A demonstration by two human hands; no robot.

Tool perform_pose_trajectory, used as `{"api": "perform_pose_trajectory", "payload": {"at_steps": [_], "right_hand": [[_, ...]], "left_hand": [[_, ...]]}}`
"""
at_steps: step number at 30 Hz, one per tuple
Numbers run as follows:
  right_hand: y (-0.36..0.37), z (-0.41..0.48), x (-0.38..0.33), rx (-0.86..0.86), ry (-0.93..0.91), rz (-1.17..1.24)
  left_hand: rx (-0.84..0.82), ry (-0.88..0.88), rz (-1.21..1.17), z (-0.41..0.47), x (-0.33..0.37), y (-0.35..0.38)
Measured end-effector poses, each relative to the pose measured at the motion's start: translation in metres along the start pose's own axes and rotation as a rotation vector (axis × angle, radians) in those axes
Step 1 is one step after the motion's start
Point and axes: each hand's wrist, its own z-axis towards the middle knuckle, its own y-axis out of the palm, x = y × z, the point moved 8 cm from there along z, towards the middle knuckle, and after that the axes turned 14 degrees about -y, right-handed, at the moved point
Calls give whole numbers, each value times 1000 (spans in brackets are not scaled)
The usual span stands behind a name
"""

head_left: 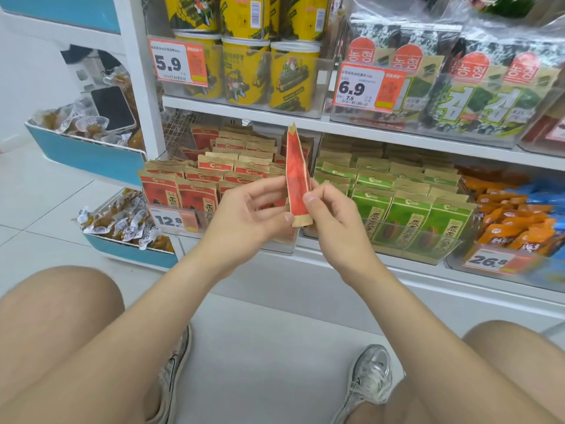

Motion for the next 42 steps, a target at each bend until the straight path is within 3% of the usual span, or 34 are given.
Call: {"api": "perform_pose_trajectory", "payload": {"at_steps": [6, 15, 18, 21, 23, 28, 30, 33, 39, 42], "right_hand": [[11, -18, 6, 14, 179, 233], [9, -32, -3, -92, 1, 157], [7, -37, 10, -79, 25, 178], [2, -42, 16, -17, 49, 53], [1, -45, 18, 22, 57, -18], [1, -48, 12, 17, 47, -267], [-2, -48, 12, 41, 159, -180], [-9, -45, 19, 136, 336, 139], [3, -48, 14, 39, 182, 85], [10, -50, 15, 10, 178, 95]], "left_hand": [[32, -25, 69, -3, -4, -11], [-126, -120, 11, -9, -16, 2], [-145, -132, 17, -8, -17, 5], [-146, -194, -103, -9, -24, 11], [-119, -233, -162, -11, -30, 13], [5, -213, -31, -17, -36, 11], [18, -204, -48, -16, -37, 9], [0, -217, -55, -14, -37, 6], [88, -364, -121, -13, -54, -7], [215, -275, -4, -14, -48, -16]]}}
